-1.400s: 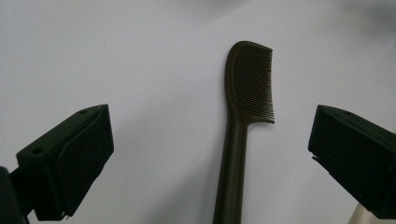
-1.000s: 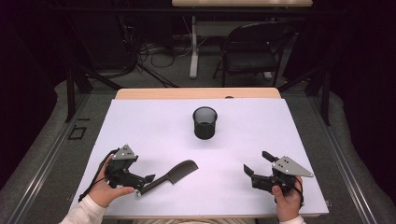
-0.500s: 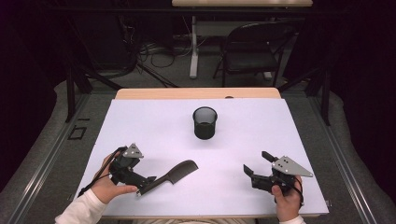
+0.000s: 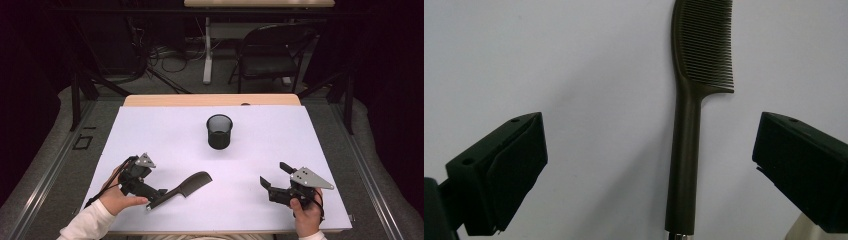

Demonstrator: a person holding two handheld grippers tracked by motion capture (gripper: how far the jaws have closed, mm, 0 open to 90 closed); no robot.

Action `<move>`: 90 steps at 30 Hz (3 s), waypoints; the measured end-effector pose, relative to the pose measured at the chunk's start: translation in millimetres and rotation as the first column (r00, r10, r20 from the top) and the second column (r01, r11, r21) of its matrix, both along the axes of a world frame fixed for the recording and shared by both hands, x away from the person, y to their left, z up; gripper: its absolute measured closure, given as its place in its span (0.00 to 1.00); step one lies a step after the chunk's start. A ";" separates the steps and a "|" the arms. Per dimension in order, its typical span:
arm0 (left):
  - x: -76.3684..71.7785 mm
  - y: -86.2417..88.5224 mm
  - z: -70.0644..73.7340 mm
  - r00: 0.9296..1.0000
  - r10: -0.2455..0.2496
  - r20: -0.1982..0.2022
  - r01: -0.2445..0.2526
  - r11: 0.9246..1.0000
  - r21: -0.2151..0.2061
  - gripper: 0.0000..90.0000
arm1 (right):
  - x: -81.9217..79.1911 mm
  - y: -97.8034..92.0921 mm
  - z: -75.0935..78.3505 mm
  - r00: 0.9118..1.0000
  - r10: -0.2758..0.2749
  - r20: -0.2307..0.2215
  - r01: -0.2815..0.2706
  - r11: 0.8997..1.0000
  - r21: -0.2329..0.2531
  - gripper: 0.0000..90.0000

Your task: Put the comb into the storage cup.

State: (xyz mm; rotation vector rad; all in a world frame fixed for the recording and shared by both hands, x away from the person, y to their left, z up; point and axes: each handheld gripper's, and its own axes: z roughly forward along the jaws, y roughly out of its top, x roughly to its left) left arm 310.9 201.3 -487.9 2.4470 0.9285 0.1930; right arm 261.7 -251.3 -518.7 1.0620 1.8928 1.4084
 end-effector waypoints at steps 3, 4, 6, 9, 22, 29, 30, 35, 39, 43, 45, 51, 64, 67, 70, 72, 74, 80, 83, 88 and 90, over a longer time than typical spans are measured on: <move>0.6 -1.6 -0.7 1.000 -0.005 -0.011 0.005 1.000 0.011 0.02 | -0.1 0.3 -0.2 1.000 0.001 -0.005 -0.001 1.000 0.002 0.16; 1.6 -2.3 -1.5 1.000 -0.008 -0.024 0.008 1.000 0.013 0.02 | -0.1 0.3 -0.2 1.000 0.002 -0.005 -0.002 1.000 0.001 0.16; 2.1 -3.7 -2.8 0.999 -0.009 -0.034 0.009 1.000 0.021 0.02 | -0.4 0.7 -0.2 1.000 0.001 -0.011 -0.001 1.000 0.004 0.16; 2.1 -5.5 -4.8 0.999 -0.009 -0.039 0.010 1.000 0.030 0.04 | 0.0 0.4 -0.4 1.000 0.002 -0.007 -0.002 1.000 -0.001 0.16; 3.5 -16.3 -13.6 0.997 -0.031 -0.070 0.037 0.995 0.088 0.15 | 0.1 0.3 -0.5 1.000 0.005 -0.015 -0.005 1.000 -0.008 0.16; 1.9 -21.1 -18.4 0.996 -0.030 -0.089 0.041 0.991 0.125 0.20 | 0.0 0.4 -0.5 1.000 0.009 -0.017 -0.009 1.000 -0.011 0.16; 1.8 -21.6 -18.8 0.995 -0.034 -0.089 0.046 0.990 0.133 0.23 | 0.1 0.6 -0.6 1.000 0.010 -0.017 -0.010 1.000 -0.009 0.16; 1.7 -23.6 -20.2 0.994 -0.044 -0.101 0.060 0.986 0.156 0.34 | 0.6 0.6 -1.0 1.000 0.010 -0.016 -0.010 1.000 -0.011 0.16; 1.6 -25.3 -21.7 0.992 -0.053 -0.113 0.070 0.985 0.158 0.40 | 0.6 0.9 -1.2 1.000 0.009 -0.020 -0.009 1.000 -0.008 0.16; 1.0 -27.3 -23.8 0.993 -0.060 -0.103 0.075 0.985 0.158 0.41 | 0.6 0.8 -1.2 1.000 0.010 -0.021 -0.010 1.000 -0.008 0.16; 0.9 -27.2 -24.2 0.993 -0.064 -0.103 0.079 0.986 0.148 0.47 | 0.6 0.9 -1.2 1.000 0.009 -0.021 -0.010 1.000 -0.008 0.16; 0.4 -29.0 -25.9 0.988 -0.074 -0.137 0.093 0.986 0.136 0.51 | 0.9 0.9 -1.4 1.000 0.012 -0.020 -0.013 1.000 -0.011 0.16; -1.5 -30.8 -30.4 0.985 -0.079 -0.152 0.108 0.975 0.194 0.62 | 1.2 1.4 -1.7 1.000 0.015 -0.018 -0.016 1.000 -0.011 0.16; -2.2 -31.0 -31.1 0.985 -0.079 -0.154 0.109 0.975 0.196 0.62 | 1.3 1.3 -1.8 1.000 0.015 -0.018 -0.015 1.000 -0.013 0.16; -3.0 -32.0 -32.1 0.983 -0.088 -0.162 0.122 0.969 0.215 0.64 | 1.0 1.6 -1.8 1.000 0.014 -0.025 -0.015 1.000 -0.011 0.16; -3.3 -32.7 -32.8 0.982 -0.091 -0.165 0.127 0.966 0.224 0.66 | 1.2 1.5 -1.7 1.000 0.016 -0.021 -0.016 1.000 -0.015 0.16; -3.5 -33.5 -33.6 0.982 -0.091 -0.165 0.128 0.965 0.231 0.66 | 1.1 1.7 -1.7 1.000 0.015 -0.023 -0.015 1.000 -0.013 0.16; -4.0 -34.9 -35.3 0.982 -0.088 -0.170 0.127 0.963 0.238 0.67 | 1.2 1.5 -1.9 1.000 0.015 -0.026 -0.015 1.000 -0.013 0.16; -4.2 -35.1 -35.6 0.982 -0.088 -0.169 0.128 0.962 0.243 0.69 | 1.0 1.6 -1.8 1.000 0.015 -0.027 -0.016 1.000 -0.012 0.16; -4.7 -36.4 -37.3 0.980 -0.092 -0.179 0.137 0.956 0.258 0.71 | 1.2 1.6 -1.9 1.000 0.017 -0.026 -0.017 1.000 -0.014 0.16; -4.7 -36.8 -37.7 0.979 -0.092 -0.183 0.139 0.956 0.260 0.72 | 1.2 1.7 -1.8 1.000 0.017 -0.025 -0.017 1.000 -0.013 0.16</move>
